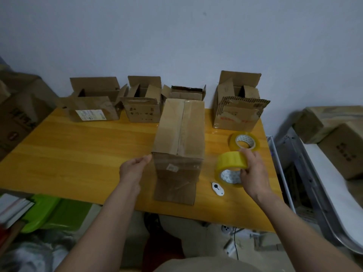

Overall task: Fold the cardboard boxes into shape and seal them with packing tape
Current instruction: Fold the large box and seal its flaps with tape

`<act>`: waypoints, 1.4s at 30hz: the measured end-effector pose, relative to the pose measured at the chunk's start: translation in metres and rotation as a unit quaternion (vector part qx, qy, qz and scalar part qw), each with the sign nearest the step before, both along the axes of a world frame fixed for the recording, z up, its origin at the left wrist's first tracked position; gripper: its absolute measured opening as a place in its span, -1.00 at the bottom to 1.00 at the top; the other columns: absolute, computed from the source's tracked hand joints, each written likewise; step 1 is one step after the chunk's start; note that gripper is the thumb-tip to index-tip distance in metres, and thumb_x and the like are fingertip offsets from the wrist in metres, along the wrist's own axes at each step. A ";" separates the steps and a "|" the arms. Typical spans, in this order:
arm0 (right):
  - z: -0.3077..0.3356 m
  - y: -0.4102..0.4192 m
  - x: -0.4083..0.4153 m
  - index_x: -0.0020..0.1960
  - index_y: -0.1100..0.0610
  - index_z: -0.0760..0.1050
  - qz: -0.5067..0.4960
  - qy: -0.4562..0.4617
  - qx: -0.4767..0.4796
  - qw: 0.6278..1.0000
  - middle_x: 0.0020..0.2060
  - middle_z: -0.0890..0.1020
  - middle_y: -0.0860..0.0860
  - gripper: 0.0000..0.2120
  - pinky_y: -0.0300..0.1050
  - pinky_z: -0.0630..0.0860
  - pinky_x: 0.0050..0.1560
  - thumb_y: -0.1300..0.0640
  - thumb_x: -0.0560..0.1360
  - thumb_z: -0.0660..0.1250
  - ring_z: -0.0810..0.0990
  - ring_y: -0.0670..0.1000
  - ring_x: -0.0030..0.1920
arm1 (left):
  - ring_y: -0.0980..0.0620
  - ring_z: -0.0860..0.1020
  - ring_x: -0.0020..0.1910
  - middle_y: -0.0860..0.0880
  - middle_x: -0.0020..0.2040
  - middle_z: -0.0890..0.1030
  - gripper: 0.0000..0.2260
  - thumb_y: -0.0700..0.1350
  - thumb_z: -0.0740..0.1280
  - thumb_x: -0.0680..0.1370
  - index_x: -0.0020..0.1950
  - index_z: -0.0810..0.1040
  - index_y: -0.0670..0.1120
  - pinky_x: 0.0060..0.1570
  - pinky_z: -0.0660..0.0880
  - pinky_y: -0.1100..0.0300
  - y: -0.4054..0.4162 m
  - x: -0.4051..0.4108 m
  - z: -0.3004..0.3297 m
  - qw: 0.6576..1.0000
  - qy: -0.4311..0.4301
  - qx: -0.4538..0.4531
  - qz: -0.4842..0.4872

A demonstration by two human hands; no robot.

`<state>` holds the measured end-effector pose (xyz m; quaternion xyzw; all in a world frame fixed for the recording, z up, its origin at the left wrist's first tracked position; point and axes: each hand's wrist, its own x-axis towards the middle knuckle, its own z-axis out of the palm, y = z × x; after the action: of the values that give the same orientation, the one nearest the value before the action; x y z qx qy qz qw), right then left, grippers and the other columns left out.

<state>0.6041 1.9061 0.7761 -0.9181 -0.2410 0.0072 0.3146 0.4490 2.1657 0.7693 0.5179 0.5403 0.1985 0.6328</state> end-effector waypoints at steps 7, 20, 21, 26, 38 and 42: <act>-0.001 0.014 0.000 0.31 0.13 0.43 -0.009 -0.022 -0.052 0.998 0.02 0.43 0.15 -0.41 -0.06 0.31 0.06 0.55 0.36 0.23 0.37 0.17 0.12 | -0.21 0.45 0.28 -0.18 0.24 0.55 -0.88 -0.09 0.42 0.52 -0.13 0.54 -0.10 0.29 0.41 -0.11 0.009 0.010 -0.003 1.000 0.002 0.004 0.001; -0.008 0.038 -0.003 0.29 0.16 0.43 -0.006 -0.068 -0.138 0.988 -0.11 0.37 0.16 -0.41 -0.04 0.24 -0.12 0.57 0.34 0.23 0.35 0.19 -0.03 | -0.15 0.49 0.19 -0.20 0.20 0.55 -0.86 -0.14 0.39 0.54 -0.07 0.51 -0.20 0.25 0.44 -0.06 0.041 0.024 -0.012 0.998 0.049 0.018 -0.031; -0.010 0.039 -0.003 0.29 0.16 0.43 -0.005 -0.066 -0.149 0.987 -0.11 0.37 0.17 -0.41 -0.04 0.25 -0.12 0.57 0.34 0.23 0.36 0.20 -0.03 | -0.14 0.50 0.17 -0.21 0.19 0.56 -0.87 -0.15 0.40 0.54 -0.08 0.51 -0.20 0.22 0.45 -0.01 0.042 0.024 -0.014 0.998 0.052 0.011 -0.032; -0.019 0.046 -0.002 0.29 0.14 0.39 -0.007 -0.045 -0.170 0.984 -0.11 0.34 0.13 -0.41 -0.06 0.31 -0.11 0.56 0.35 0.25 0.35 0.15 -0.04 | -0.07 0.46 -0.15 -0.09 -0.15 0.53 -0.87 -0.12 0.39 0.54 -0.14 0.52 -0.16 0.04 0.48 0.00 0.045 0.030 -0.029 0.997 0.063 -0.025 -0.027; -0.029 0.049 0.003 0.18 0.20 0.41 0.004 -0.008 -0.156 0.988 -0.17 0.32 0.10 -0.49 -0.07 0.23 -0.18 0.58 0.33 0.20 0.26 0.07 -0.13 | 0.11 0.28 -0.47 -0.01 -0.39 0.36 -0.82 -0.05 0.36 0.55 -0.20 0.45 -0.06 -0.25 0.40 0.14 0.027 0.036 -0.045 0.951 -0.024 -0.307 0.014; -0.030 0.048 0.005 0.18 0.19 0.39 0.013 0.008 -0.152 0.988 -0.14 0.33 0.10 -0.50 -0.07 0.27 -0.16 0.58 0.34 0.20 0.27 0.06 -0.10 | 0.02 0.39 -0.27 -0.07 -0.19 0.43 -0.74 0.11 0.43 0.47 -0.08 0.52 -0.07 -0.04 0.44 -0.01 0.014 0.035 -0.047 0.910 -0.061 -0.408 0.037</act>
<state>0.6091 1.9545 0.7462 -0.9519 -0.2467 0.0556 0.1729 0.4840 2.1799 0.7226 0.1808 0.5536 0.0147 0.8128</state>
